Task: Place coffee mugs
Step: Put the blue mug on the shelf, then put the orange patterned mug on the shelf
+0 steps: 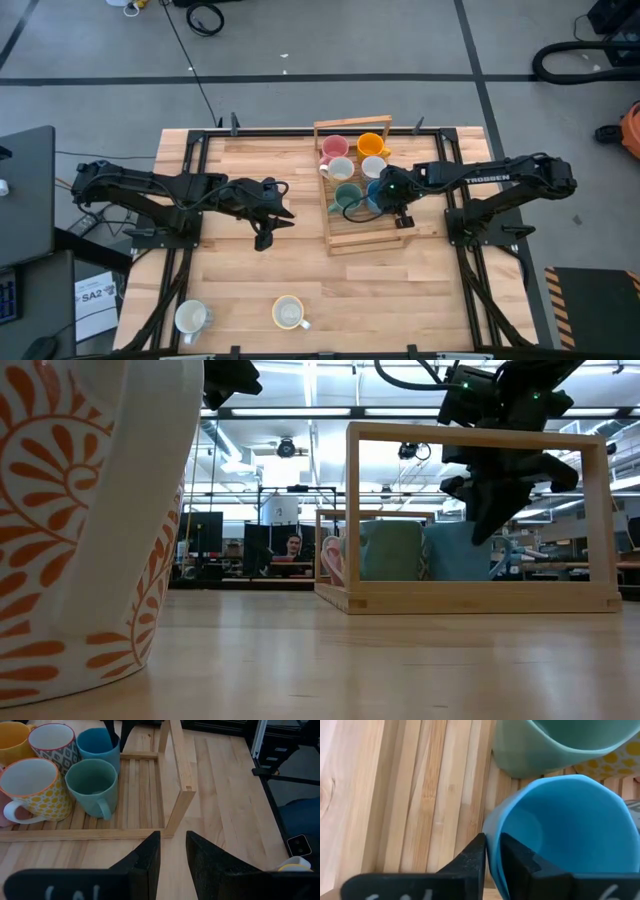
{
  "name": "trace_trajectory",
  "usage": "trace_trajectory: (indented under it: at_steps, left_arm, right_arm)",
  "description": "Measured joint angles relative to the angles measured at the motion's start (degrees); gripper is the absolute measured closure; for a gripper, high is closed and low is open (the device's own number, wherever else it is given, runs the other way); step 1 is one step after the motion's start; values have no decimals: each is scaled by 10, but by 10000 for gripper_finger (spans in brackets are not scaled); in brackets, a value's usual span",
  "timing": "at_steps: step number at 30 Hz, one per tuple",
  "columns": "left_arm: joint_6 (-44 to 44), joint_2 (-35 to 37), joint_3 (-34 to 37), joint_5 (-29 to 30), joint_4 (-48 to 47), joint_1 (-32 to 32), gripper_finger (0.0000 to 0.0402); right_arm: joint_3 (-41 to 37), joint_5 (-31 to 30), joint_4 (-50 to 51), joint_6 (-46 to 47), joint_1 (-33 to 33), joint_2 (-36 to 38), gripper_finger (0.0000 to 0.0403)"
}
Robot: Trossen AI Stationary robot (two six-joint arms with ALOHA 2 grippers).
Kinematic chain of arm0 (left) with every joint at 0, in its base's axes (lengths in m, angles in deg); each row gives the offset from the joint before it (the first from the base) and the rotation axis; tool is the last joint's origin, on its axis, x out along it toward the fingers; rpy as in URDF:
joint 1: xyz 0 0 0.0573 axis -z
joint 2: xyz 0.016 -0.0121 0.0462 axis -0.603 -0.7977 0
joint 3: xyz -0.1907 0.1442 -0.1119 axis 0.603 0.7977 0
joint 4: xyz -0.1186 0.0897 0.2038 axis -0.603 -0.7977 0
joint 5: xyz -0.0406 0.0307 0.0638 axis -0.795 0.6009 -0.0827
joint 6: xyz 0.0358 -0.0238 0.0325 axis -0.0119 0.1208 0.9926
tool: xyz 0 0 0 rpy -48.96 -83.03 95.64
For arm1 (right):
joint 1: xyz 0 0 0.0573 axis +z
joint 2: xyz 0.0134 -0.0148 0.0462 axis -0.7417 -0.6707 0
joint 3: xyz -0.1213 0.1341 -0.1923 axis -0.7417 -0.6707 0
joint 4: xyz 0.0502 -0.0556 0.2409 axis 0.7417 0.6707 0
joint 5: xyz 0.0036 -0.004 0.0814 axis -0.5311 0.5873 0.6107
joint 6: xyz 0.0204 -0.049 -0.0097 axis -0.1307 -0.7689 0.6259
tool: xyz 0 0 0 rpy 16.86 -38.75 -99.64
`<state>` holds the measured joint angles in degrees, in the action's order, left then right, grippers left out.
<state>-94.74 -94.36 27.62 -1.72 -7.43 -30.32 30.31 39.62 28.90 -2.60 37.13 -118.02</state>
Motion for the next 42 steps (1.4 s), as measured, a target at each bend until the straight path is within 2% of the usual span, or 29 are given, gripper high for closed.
trace_trajectory:
  at_steps: [28, 42]
  left_arm:
    - [-1, 0, 0, 0, 0, 0, 303]
    - [-3, -1, 0, 0, 31, 0, 303]
  right_arm:
    - [0, -5, 1, 2, 0, 0, 254]
    - [13, -7, 2, 2, 1, 0, 249]
